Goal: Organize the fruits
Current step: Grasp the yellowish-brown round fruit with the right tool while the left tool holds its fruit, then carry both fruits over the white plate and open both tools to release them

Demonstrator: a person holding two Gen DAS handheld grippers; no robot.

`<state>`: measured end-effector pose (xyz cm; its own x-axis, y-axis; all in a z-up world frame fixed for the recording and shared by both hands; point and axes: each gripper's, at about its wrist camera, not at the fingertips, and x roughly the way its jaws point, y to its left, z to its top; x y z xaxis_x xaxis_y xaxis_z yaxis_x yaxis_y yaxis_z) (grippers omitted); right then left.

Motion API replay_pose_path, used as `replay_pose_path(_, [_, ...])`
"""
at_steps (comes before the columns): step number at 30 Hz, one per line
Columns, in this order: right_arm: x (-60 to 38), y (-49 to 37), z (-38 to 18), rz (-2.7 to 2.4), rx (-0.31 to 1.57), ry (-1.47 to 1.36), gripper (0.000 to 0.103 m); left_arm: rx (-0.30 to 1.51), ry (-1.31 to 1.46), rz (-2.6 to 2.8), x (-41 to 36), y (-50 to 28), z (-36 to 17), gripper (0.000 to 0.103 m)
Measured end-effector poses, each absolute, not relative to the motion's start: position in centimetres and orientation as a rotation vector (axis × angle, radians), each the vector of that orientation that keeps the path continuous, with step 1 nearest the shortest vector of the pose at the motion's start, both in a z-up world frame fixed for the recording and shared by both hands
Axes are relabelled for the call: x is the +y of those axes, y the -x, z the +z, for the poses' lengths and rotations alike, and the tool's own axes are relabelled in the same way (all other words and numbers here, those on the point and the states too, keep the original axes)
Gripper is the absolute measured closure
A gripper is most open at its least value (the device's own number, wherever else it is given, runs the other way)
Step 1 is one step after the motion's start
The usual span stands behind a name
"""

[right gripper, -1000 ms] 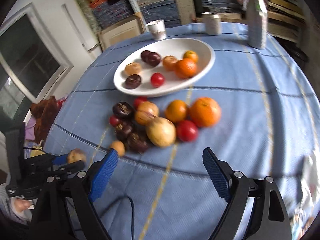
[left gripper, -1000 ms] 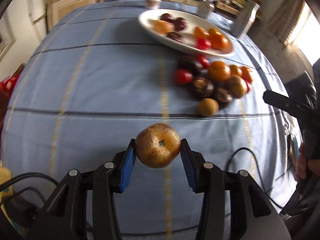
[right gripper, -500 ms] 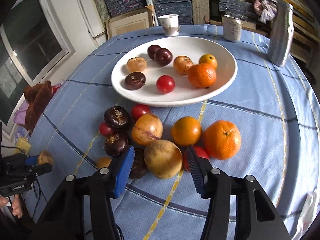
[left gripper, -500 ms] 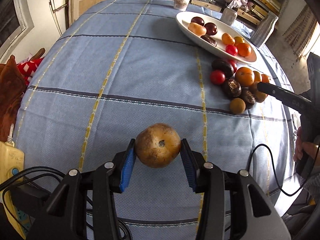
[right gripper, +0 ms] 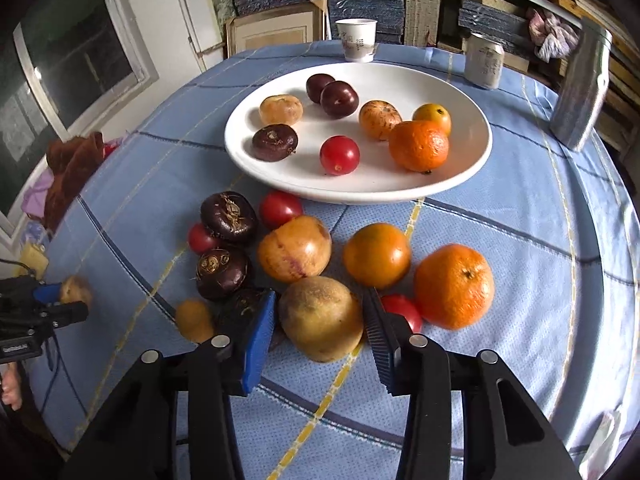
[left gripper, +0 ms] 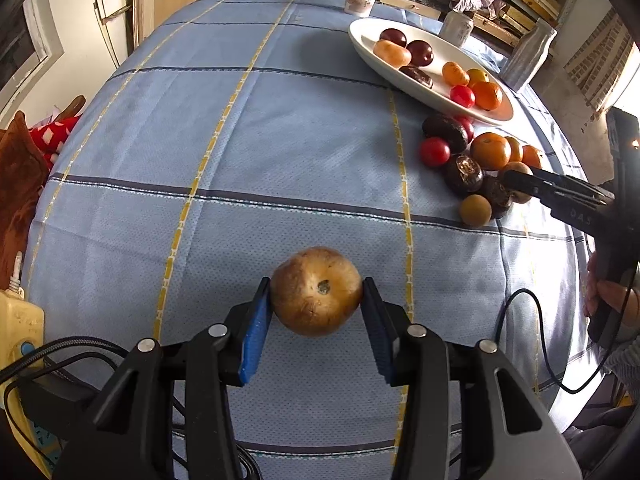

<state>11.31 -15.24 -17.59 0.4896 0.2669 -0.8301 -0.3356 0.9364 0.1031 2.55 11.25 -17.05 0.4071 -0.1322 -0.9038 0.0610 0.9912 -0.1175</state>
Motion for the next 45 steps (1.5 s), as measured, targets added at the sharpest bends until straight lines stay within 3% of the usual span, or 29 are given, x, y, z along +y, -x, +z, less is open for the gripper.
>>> replay_pose_path(25, [-20.8, -5.5, -16.1, 0.325, 1.029, -0.154, 0.061, 1.123, 0.028, -0.265, 4.6, -7.5, -16.3, 0.059])
replay_pose_path(35, [-21.7, -14.4, -10.7, 0.326, 0.891, -0.200, 0.061, 1.006, -0.014, -0.322, -0.6, -18.0, -12.0, 0.059])
replay_pose_path(45, [-20.4, -26.7, -11.7, 0.317, 0.876, -0.186, 0.061, 1.029, -0.033, -0.326, -3.2, -24.8, -14.5, 0.059])
